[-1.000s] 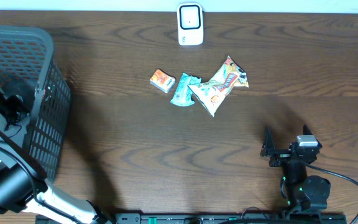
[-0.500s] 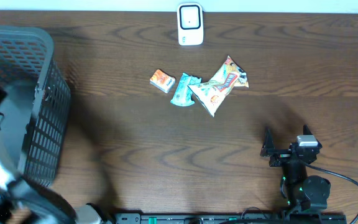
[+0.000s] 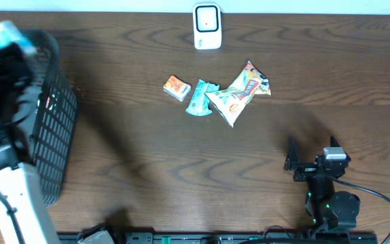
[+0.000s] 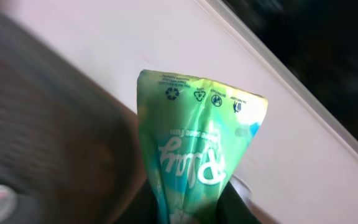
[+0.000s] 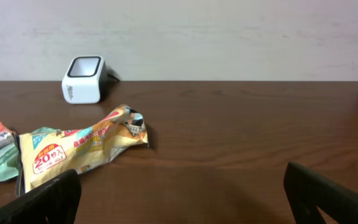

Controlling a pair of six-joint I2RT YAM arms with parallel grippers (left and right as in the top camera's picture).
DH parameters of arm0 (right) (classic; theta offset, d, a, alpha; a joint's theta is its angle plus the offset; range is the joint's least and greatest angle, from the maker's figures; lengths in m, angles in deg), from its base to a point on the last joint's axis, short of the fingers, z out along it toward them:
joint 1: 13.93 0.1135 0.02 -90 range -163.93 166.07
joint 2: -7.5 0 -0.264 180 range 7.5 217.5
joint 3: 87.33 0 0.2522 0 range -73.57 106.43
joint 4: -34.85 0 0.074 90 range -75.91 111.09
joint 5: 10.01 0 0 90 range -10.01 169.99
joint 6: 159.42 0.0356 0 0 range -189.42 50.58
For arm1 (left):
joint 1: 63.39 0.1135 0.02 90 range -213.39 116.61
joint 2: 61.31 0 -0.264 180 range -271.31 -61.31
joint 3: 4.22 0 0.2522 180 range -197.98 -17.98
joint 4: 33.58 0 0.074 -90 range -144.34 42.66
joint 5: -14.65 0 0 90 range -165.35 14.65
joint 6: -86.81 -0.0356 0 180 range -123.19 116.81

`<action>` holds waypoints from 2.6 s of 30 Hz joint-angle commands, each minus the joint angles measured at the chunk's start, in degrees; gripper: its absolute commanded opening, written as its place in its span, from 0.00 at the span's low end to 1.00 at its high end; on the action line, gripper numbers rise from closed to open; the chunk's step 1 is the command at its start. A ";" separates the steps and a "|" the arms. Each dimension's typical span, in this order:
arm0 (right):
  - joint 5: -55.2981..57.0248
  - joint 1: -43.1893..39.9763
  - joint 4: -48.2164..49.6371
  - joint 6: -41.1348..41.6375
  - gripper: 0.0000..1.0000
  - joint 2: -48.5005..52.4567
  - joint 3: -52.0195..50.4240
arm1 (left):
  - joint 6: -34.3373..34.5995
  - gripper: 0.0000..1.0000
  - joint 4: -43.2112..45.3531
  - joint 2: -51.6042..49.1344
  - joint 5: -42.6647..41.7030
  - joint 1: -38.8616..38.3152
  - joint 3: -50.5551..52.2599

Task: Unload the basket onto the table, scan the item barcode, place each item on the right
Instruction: 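Carry the green tissue pack out and drop it beside the orange box, then reach the left gripper into the basket toward the dark green Zam-Buk tin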

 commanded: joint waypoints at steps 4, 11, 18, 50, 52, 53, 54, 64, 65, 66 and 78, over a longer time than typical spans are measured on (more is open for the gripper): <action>-0.04 0.09 -0.15 -0.63 0.99 -0.31 -0.11 | -3.87 0.08 -0.09 -3.61 -3.04 -18.78 -0.55; -0.04 0.09 -0.15 -0.63 0.99 -0.31 -0.11 | -11.47 0.08 -2.58 -14.95 6.95 -32.50 -0.55; -0.04 0.09 -0.15 -0.63 0.99 -0.31 -0.11 | -12.72 0.16 -3.06 -28.30 14.43 -36.89 -0.55; -0.04 0.09 -0.15 -0.63 0.99 -0.31 -0.11 | -35.21 0.79 0.96 -10.40 58.90 -29.22 -1.33; -0.04 0.09 -0.15 -0.63 0.99 -0.31 -0.11 | -35.21 0.79 -0.26 -7.30 56.39 -25.14 -1.57; -0.04 0.07 -0.15 -0.63 0.99 -0.31 -0.11 | -35.19 0.79 -1.33 -6.19 54.25 -23.19 -2.01; -0.04 0.09 -0.15 -0.63 0.99 -0.31 -0.11 | -35.12 0.79 -2.91 -5.03 50.99 -20.70 -2.89; -0.04 0.09 -0.15 -0.63 0.99 -0.31 -0.11 | -28.06 0.79 -21.27 -8.41 21.27 3.45 -21.42; -0.04 0.09 -0.15 -0.63 0.99 -0.31 -0.11 | -27.30 0.79 -22.56 -9.46 20.72 5.05 -22.32; -0.04 0.09 -0.15 -0.63 0.99 -0.31 -0.11 | -26.71 0.79 -23.28 -10.19 20.74 6.16 -22.53; -0.04 0.09 -0.15 -0.63 0.99 -0.31 -0.11 | -26.58 1.00 -28.02 -19.93 20.79 10.36 -22.27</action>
